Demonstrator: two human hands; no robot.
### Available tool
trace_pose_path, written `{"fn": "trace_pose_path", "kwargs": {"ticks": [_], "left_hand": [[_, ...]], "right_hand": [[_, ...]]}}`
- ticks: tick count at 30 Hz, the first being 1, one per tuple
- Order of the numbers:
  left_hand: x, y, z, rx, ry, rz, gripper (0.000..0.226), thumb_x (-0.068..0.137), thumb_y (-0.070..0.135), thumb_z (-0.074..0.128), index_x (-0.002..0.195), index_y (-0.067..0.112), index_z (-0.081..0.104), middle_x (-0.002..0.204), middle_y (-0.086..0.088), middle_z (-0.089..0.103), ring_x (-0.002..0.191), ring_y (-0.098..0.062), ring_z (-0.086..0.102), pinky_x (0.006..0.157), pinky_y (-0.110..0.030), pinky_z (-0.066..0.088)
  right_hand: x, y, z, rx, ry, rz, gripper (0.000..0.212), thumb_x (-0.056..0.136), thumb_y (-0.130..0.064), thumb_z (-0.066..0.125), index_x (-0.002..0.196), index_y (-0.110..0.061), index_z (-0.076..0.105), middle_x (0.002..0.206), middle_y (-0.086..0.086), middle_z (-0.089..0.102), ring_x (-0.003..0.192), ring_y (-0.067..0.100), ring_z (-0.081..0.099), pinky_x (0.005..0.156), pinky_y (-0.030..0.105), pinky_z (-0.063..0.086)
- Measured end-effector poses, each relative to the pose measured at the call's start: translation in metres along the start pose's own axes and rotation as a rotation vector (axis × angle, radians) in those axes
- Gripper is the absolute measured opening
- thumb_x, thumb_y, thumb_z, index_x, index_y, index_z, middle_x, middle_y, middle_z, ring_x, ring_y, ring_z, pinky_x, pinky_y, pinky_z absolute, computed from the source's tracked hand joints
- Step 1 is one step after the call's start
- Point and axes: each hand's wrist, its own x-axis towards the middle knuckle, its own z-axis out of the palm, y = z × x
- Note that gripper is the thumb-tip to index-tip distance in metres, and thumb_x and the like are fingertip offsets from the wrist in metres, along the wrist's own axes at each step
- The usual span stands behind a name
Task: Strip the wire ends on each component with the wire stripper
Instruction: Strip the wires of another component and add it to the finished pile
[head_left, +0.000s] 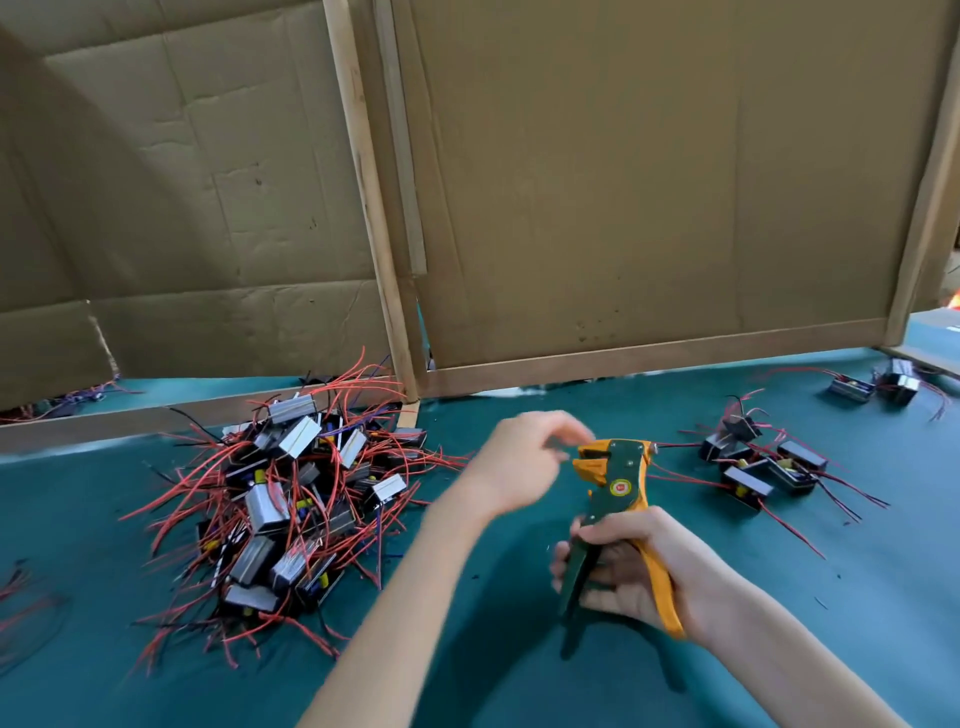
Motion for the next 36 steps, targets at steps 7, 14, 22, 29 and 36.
{"fn": "trace_pose_path", "kwargs": {"ticks": [7, 14, 22, 29, 36], "left_hand": [[-0.029, -0.094, -0.051, 0.911, 0.019, -0.329, 0.044, 0.087, 0.003, 0.052, 0.123, 0.027, 0.061, 0.135, 0.000, 0.047, 0.127, -0.025, 0.036, 0.105, -0.039, 0.028], [-0.027, -0.118, -0.039, 0.923, 0.168, -0.283, 0.015, 0.086, 0.036, 0.067, 0.100, 0.033, 0.069, 0.123, 0.006, 0.047, 0.118, -0.021, 0.036, 0.099, -0.036, 0.027], [-0.016, -0.103, -0.050, 0.398, 0.503, -0.160, 0.010, 0.096, 0.014, 0.052, 0.088, 0.020, 0.056, 0.104, 0.003, 0.056, 0.105, -0.023, 0.042, 0.083, -0.032, 0.030], [-0.018, -0.047, -0.057, -0.550, 0.706, 0.060, 0.019, 0.098, -0.001, 0.043, 0.092, 0.015, 0.051, 0.084, 0.000, 0.067, 0.073, 0.001, 0.064, 0.071, -0.009, 0.047], [-0.017, -0.052, -0.037, -0.450, 0.342, 0.001, 0.009, 0.094, 0.005, 0.057, 0.088, 0.011, 0.058, 0.078, -0.004, 0.070, 0.062, -0.015, 0.068, 0.062, -0.018, 0.051]], "right_hand": [[-0.008, 0.005, -0.033, -0.293, 0.004, -0.266, 0.013, 0.068, 0.001, 0.061, 0.081, -0.002, 0.061, 0.080, 0.020, 0.066, 0.069, 0.031, 0.066, 0.066, 0.042, 0.059], [-0.010, 0.002, -0.033, -0.310, 0.031, -0.277, 0.020, 0.065, -0.002, 0.062, 0.084, 0.000, 0.059, 0.081, 0.021, 0.064, 0.069, 0.032, 0.065, 0.068, 0.045, 0.059], [-0.007, 0.002, -0.034, -0.298, 0.019, -0.298, 0.022, 0.062, -0.003, 0.064, 0.084, -0.001, 0.061, 0.079, 0.020, 0.065, 0.070, 0.032, 0.067, 0.067, 0.045, 0.060], [-0.007, 0.003, -0.034, -0.297, -0.001, -0.315, 0.022, 0.063, -0.003, 0.063, 0.084, 0.000, 0.060, 0.080, 0.020, 0.064, 0.070, 0.032, 0.067, 0.063, 0.043, 0.059], [-0.007, 0.005, -0.034, -0.356, -0.006, -0.292, 0.021, 0.065, -0.003, 0.062, 0.085, 0.001, 0.060, 0.079, 0.021, 0.064, 0.069, 0.033, 0.066, 0.065, 0.044, 0.059]]}}
